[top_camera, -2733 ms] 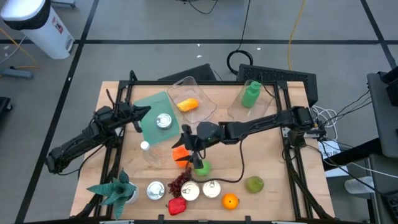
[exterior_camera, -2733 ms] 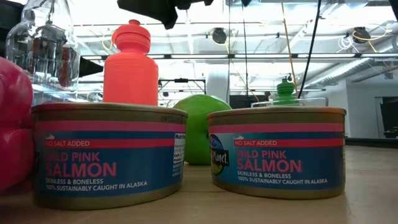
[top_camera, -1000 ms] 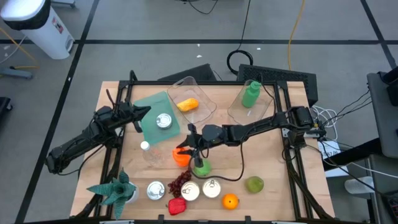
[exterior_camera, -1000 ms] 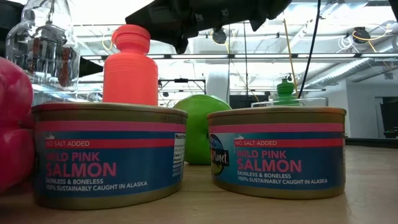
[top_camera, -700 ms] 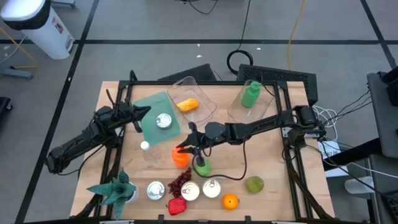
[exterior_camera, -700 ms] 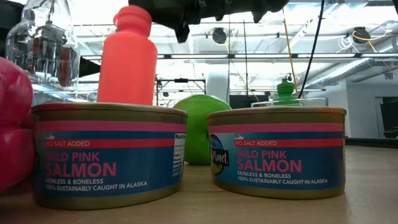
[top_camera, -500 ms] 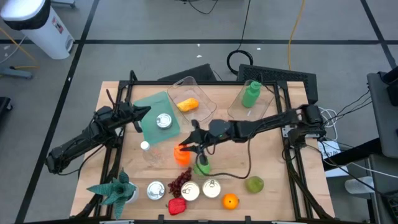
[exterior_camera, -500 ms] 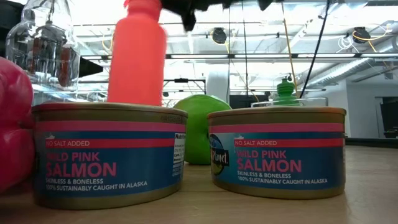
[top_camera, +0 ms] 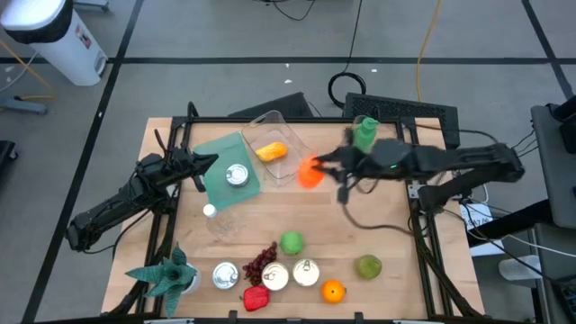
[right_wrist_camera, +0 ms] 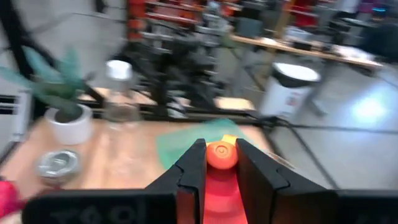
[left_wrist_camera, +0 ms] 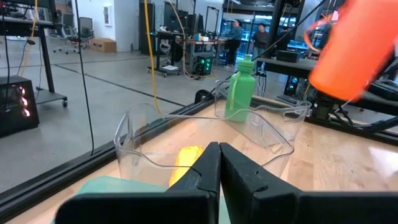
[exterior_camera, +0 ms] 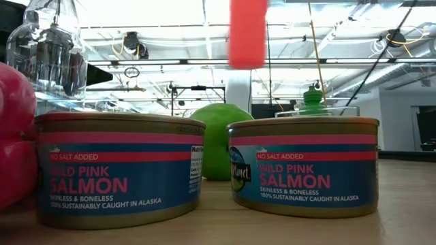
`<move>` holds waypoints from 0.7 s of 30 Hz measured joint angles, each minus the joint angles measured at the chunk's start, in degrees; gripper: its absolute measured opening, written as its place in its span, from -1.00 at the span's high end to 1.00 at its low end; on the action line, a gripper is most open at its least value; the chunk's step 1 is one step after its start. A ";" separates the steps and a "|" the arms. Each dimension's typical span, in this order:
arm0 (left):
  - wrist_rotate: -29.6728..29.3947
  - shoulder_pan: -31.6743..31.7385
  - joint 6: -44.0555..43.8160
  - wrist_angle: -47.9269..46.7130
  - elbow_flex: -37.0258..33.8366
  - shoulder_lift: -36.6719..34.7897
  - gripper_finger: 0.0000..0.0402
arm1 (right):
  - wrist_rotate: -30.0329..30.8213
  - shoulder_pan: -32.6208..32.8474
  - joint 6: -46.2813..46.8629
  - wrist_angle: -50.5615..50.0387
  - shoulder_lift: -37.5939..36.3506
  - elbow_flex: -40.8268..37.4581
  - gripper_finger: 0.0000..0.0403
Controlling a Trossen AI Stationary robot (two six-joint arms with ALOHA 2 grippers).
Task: Pick & Place Food Item
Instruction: Put the orange bottle into the right transparent bin
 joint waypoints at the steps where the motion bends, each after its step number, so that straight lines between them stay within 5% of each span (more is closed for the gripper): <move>1: 0.00 0.01 0.00 0.01 0.00 0.02 0.93 | 2.12 0.00 0.07 -2.20 -1.63 0.00 0.71; 11: 0.00 0.00 -0.15 -0.26 0.00 0.02 0.93 | 17.35 -0.04 5.08 -19.78 -12.14 -0.72 0.70; 21: -0.02 0.00 -0.07 -0.29 0.00 0.02 0.93 | 22.43 -4.71 6.48 -3.61 -21.67 -24.08 0.69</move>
